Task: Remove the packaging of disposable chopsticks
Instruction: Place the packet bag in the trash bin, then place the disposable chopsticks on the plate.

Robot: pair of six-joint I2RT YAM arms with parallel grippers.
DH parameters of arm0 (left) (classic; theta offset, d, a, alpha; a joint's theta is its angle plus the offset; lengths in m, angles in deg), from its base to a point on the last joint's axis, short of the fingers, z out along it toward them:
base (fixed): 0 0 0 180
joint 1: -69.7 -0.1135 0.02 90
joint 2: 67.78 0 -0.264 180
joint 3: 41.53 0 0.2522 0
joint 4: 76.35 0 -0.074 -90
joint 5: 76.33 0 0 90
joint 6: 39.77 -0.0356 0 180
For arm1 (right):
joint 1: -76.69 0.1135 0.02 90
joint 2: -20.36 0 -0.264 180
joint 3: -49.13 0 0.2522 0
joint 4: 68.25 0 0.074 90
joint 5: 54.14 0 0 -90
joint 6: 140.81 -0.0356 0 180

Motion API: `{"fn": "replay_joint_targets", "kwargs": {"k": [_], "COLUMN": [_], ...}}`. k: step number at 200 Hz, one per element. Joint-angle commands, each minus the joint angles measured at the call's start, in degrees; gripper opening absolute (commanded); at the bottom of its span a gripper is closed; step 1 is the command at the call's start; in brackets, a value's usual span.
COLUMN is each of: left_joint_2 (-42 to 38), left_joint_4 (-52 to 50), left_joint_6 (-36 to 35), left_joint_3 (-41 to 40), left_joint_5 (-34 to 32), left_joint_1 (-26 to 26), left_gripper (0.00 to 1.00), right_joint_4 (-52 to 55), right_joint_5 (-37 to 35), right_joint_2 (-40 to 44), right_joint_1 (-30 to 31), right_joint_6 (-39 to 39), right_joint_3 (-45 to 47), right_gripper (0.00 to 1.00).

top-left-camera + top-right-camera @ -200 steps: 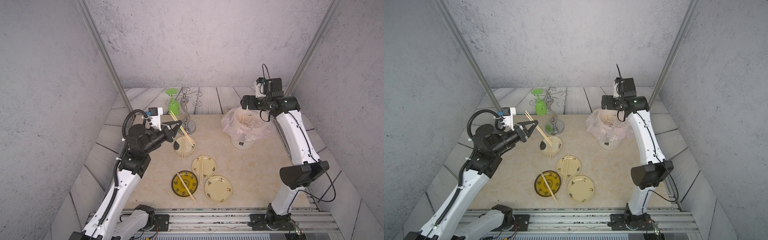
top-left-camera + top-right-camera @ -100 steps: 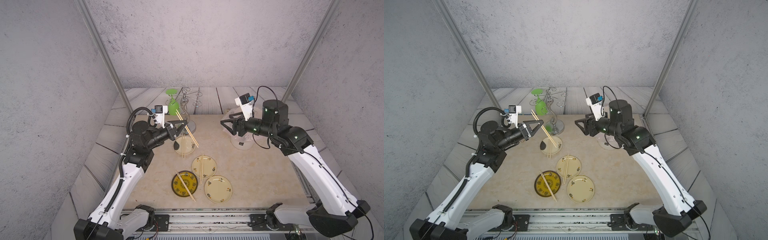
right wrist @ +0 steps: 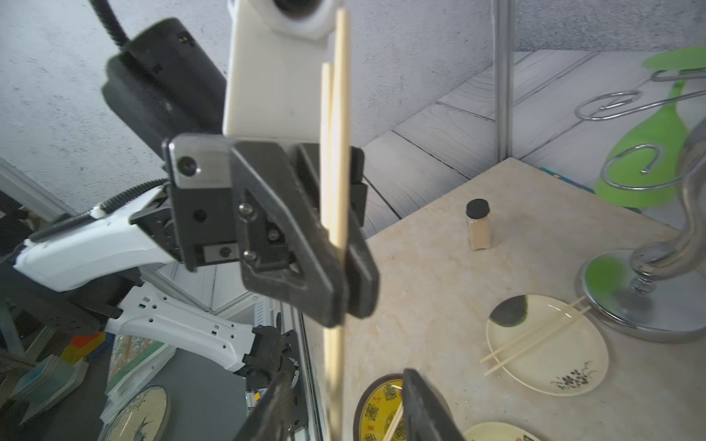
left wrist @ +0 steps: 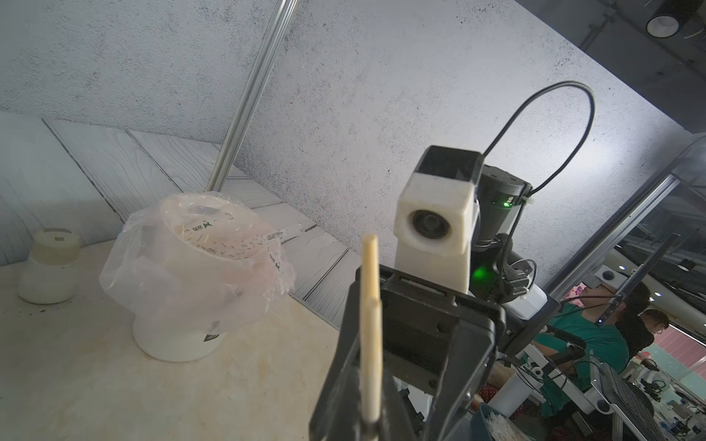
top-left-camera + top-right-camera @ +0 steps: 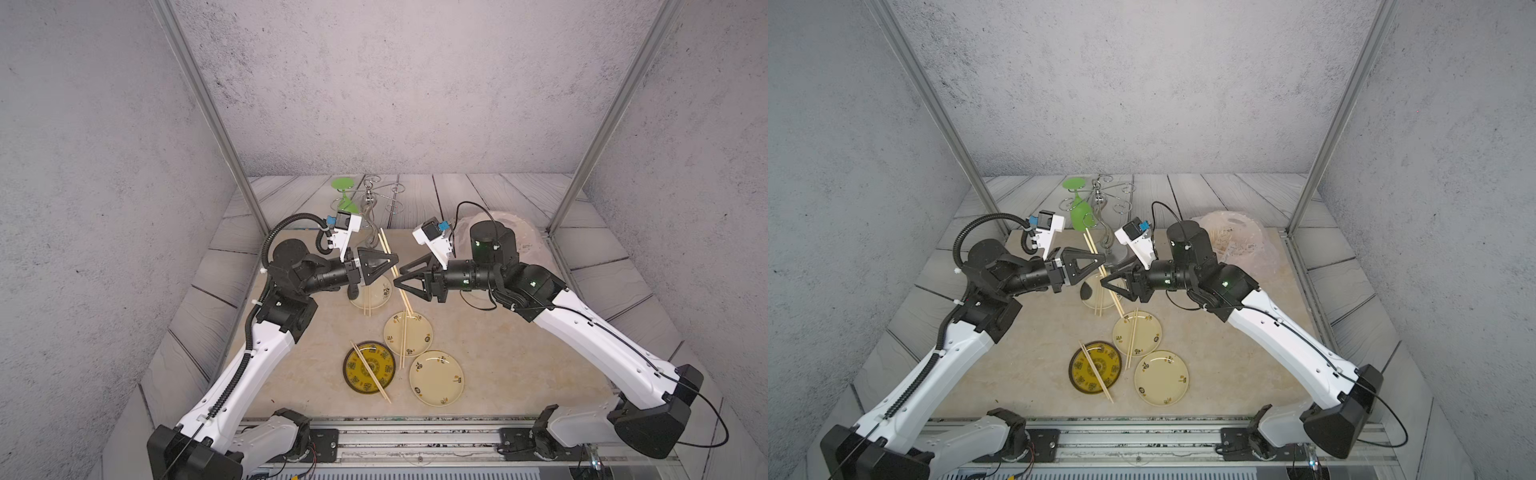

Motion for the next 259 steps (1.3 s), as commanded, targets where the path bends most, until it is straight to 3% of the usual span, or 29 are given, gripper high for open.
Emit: {"fn": "replay_joint_targets", "kwargs": {"k": [1, 42, 72, 103, 126, 139, 148, 201, 233, 259], "left_joint_2": [-1.00, -1.41, -1.80, -3.41, -4.98, -5.59, -6.03, -10.00, -10.21, -9.68], "left_joint_4": [1.24, 2.15, 1.88, -0.22, -4.03, -4.98, -5.61, -17.94, -18.65, -18.11], "left_joint_6": [-0.77, 0.06, -0.28, -2.78, -5.42, -5.82, -6.02, -16.65, -18.00, -17.67], "left_joint_3": [1.31, 1.15, 0.99, 0.82, 0.98, 0.91, 1.00, 1.69, 1.61, 1.34], "left_joint_5": [1.32, 1.31, 0.84, -2.17, -5.60, -7.27, -8.17, -18.88, -19.23, -18.97], "left_joint_1": [0.28, 0.43, 0.49, 0.41, 0.06, -0.38, -0.86, -1.54, -1.54, -1.54], "left_gripper": [0.00, 0.00, 0.00, 0.00, 0.50, 0.64, 0.68, 0.69, 0.68, 0.67], "right_joint_4": [-4.04, -4.84, -5.66, -7.85, -8.76, -10.29, -10.51, 3.54, 6.45, 4.76], "right_joint_5": [3.23, 2.63, 2.24, 1.79, 1.84, 2.74, 2.60, -6.45, -10.23, -10.51], "right_joint_2": [-1.06, -2.14, -2.25, -0.27, 2.59, 4.61, 6.52, 20.44, 27.87, 28.84], "right_joint_1": [0.44, 1.08, 1.17, 1.16, 1.17, 1.17, 1.17, 1.17, 1.17, 1.20], "right_joint_6": [-2.40, -3.82, -4.86, -8.51, -12.83, -16.10, -18.02, -24.34, -30.89, -34.70], "right_joint_3": [1.28, 1.99, 2.32, 5.65, 10.38, 14.00, 16.52, 34.41, 46.24, 52.40], "right_gripper": [0.35, 0.30, 0.00, 0.00, 0.00, 0.00, 0.00, 0.00, 0.00, 0.00]}}
